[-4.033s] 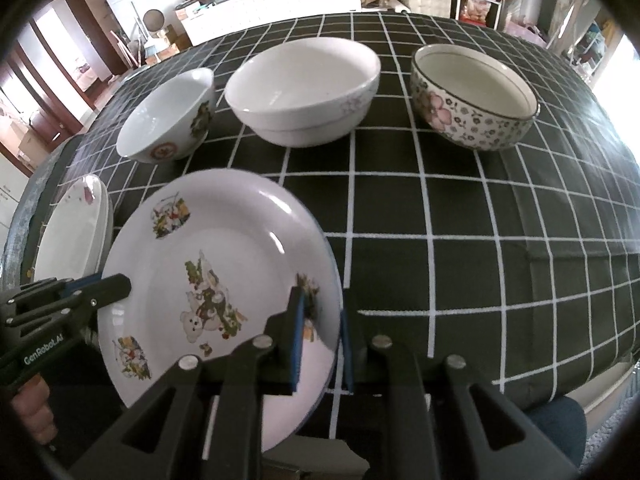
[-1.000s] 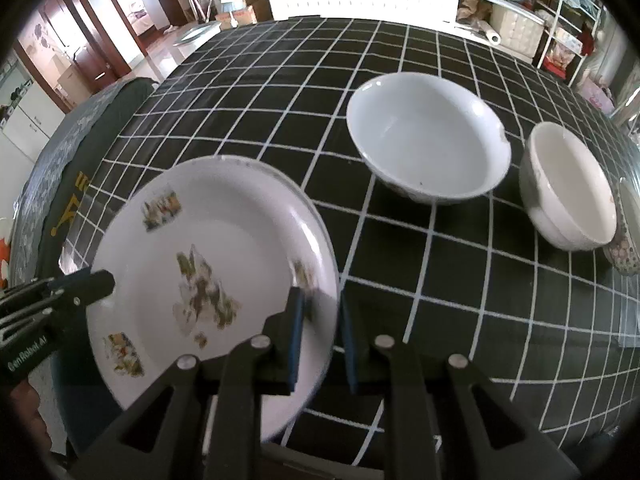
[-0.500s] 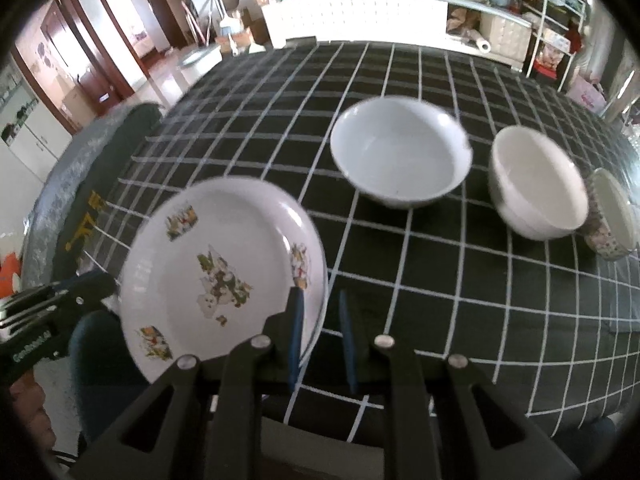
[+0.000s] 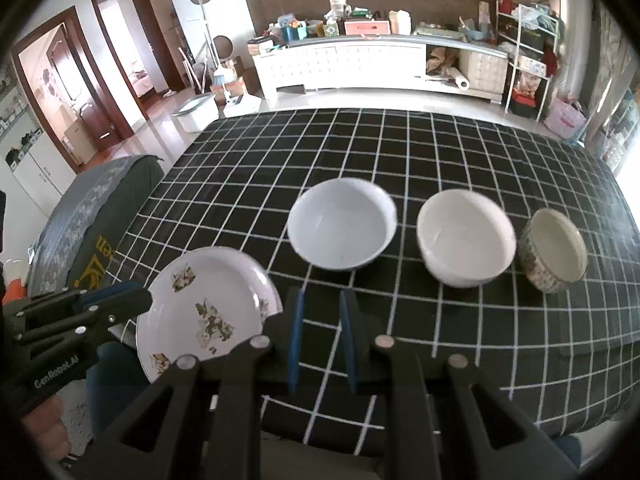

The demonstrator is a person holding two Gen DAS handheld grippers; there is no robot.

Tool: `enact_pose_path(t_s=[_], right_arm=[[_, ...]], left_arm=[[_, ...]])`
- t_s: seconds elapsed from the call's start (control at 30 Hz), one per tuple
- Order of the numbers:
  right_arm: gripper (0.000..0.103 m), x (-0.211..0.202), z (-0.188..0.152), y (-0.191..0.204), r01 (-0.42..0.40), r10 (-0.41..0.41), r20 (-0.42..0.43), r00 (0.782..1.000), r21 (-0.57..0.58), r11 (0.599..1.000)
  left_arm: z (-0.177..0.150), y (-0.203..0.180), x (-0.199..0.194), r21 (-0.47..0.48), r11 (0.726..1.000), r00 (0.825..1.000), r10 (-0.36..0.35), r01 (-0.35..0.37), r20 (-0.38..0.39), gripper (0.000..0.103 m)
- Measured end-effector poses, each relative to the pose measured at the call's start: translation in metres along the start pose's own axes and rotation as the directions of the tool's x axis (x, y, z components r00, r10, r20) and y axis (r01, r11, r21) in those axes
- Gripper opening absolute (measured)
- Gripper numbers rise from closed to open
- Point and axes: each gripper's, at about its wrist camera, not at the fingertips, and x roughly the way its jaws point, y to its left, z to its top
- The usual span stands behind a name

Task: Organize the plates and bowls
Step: 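Open both tools and withdraw from the plate stack, then move both tools to the plain white bowl and grip its rim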

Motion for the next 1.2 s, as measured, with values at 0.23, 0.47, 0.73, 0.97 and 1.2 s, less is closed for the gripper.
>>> enact_pose_path(t_s=[0.23, 0.47, 0.73, 0.97, 1.2], right_arm=[[0.04, 0.002, 0.03, -0.028, -0.019, 0.022, -0.042, 0.999, 0.063, 0.998], [0.041, 0.029, 0.051, -0.048, -0.077, 0.097, -0.129, 0.987, 0.152, 0.985], [0.041, 0.067, 0.065, -0.066, -0.109, 0.168, -0.209, 0.963, 0.267, 0.958], [0.041, 0.093, 0.07, -0.075, -0.081, 0.157, -0.253, 0.955, 0.288, 0.954], [0.041, 0.113, 0.071, -0.083, -0.076, 0.161, -0.281, 0.946, 0.291, 0.954]], left_arm=[[0.032, -0.012, 0.016, 0.001, 0.998, 0.997, -0.065, 0.065, -0.047, 0.015], [0.067, -0.015, 0.041, -0.052, 0.991, 0.987, -0.127, 0.122, -0.099, 0.019], [0.09, -0.013, 0.089, -0.117, 0.974, 0.955, -0.214, 0.193, -0.205, 0.019], [0.1, -0.01, 0.126, -0.128, 0.974, 0.945, -0.213, 0.186, -0.248, 0.022], [0.108, 0.001, 0.153, -0.145, 0.977, 0.945, -0.19, 0.155, -0.266, 0.022]])
